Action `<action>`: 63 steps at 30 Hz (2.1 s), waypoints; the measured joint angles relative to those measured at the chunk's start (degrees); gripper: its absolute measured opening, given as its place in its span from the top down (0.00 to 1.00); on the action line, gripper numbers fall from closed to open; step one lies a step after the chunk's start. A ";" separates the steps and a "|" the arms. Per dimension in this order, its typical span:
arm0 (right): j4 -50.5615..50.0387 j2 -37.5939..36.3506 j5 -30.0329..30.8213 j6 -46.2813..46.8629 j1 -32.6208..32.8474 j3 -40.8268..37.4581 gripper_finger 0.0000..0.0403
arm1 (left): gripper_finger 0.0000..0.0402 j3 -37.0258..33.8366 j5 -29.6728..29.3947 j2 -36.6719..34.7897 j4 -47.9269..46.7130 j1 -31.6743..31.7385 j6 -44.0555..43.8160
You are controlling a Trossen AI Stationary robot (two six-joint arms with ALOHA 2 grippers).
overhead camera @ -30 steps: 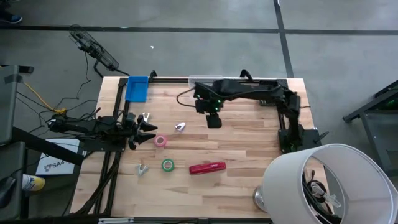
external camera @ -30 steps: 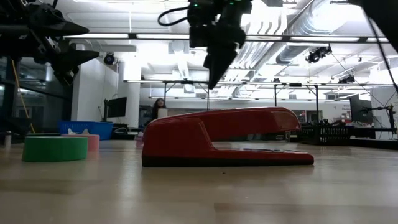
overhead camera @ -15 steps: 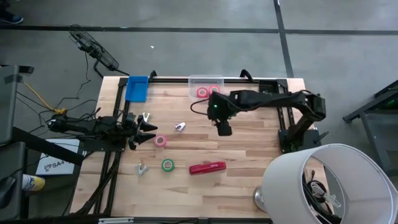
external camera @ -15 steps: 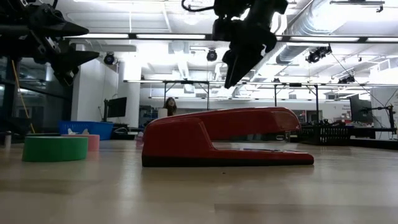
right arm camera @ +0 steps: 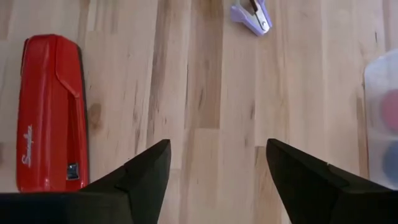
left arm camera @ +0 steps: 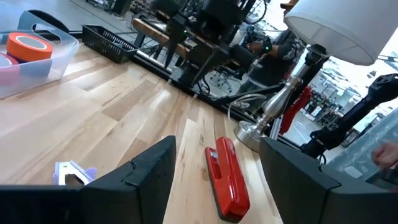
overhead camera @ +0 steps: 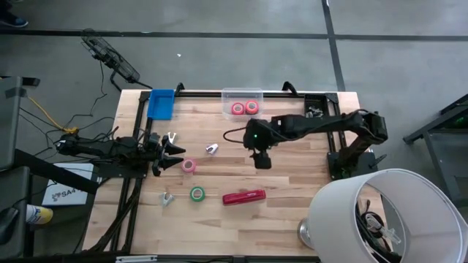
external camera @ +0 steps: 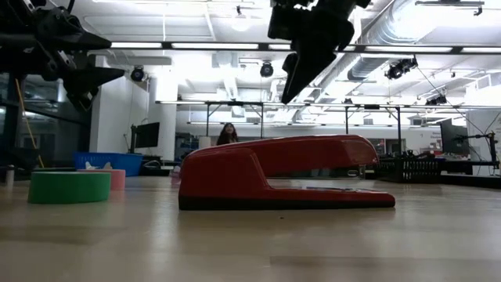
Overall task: Pick and place Stapler, Stapler remover, tape
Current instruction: Put the red stapler into the blue bin
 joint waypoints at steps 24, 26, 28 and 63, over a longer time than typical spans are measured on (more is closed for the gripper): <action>0.32 3.85 -0.88 9.59 15.22 0.04 0.29 | 0.43 0.01 0.00 -0.02 0.00 0.00 -0.02; 0.73 4.42 -1.01 10.41 16.19 0.04 0.28 | 0.43 0.01 0.00 -0.01 0.00 0.00 0.00; 0.84 4.85 -1.61 10.45 16.91 0.04 0.27 | 0.43 0.02 0.00 -0.02 0.02 0.00 0.00; 3.07 20.94 0.97 10.22 21.61 0.20 0.21 | 0.43 0.00 0.00 -0.02 0.00 0.00 0.00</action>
